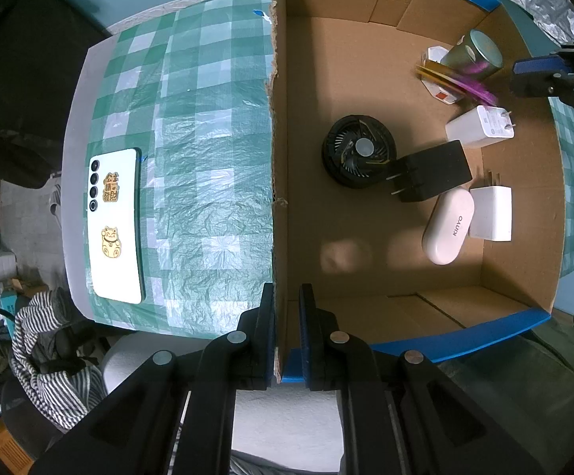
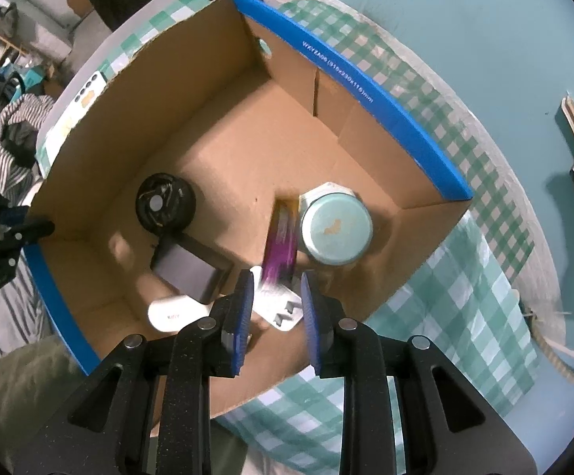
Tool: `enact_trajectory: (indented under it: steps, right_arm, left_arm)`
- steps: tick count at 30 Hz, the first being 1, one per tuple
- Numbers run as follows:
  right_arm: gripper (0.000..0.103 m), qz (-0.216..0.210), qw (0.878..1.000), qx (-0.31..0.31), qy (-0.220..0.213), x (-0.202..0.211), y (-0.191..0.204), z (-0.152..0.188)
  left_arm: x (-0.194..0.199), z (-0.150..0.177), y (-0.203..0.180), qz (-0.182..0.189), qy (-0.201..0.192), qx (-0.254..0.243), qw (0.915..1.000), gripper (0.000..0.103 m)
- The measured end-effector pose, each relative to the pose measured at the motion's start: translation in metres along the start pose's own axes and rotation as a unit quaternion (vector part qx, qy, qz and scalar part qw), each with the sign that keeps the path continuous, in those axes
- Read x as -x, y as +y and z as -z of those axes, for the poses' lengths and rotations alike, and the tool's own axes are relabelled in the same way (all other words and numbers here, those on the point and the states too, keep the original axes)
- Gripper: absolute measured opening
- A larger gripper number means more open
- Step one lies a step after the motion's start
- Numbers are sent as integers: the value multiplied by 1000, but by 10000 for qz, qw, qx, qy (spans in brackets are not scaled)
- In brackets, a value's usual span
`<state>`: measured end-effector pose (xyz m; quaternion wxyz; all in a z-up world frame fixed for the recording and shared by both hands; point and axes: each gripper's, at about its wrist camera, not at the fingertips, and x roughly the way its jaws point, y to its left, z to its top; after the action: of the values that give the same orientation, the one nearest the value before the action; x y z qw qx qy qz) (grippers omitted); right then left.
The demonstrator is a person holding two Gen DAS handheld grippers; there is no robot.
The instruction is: Organize rigid objects
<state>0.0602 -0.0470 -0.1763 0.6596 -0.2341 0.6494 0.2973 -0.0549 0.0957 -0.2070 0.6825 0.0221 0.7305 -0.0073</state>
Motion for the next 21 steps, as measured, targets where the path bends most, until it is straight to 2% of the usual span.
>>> enact_trajectory:
  steps: [2,7,11,12,17,19,21]
  right_arm:
    - [33,-16,10000,-29,-17,2,-1,0]
    - [35,-61,9998,-169,-121,11,-4,2]
    - [56,-33,9984,-467,-309,23,-8,7]
    - [59,-31,9979,-533,-362,26,-8,8]
    - [62,-2,9918,-1069,-706,48,-21,19]
    - [64,55,9881,-1297,-821,58,-28,24]
    - [66,99,9843,-1477,-959,68,-33,30]
  left_arm:
    - [0,0,0,3,-2,3,10000,10]
    - [1,-2,1,2,-7,-2,10000,10]
    - [2,-3,1,-1,-22,-2,10000,10]
    - [3,-4,1,-7,-29,9,10000,11]
    - [6,-7,6,-61,-118,113,9998,16]
    - [10,-9,7,-131,-191,150,9996,23]
    - [16,-11,9,-222,-327,192,9990,39]
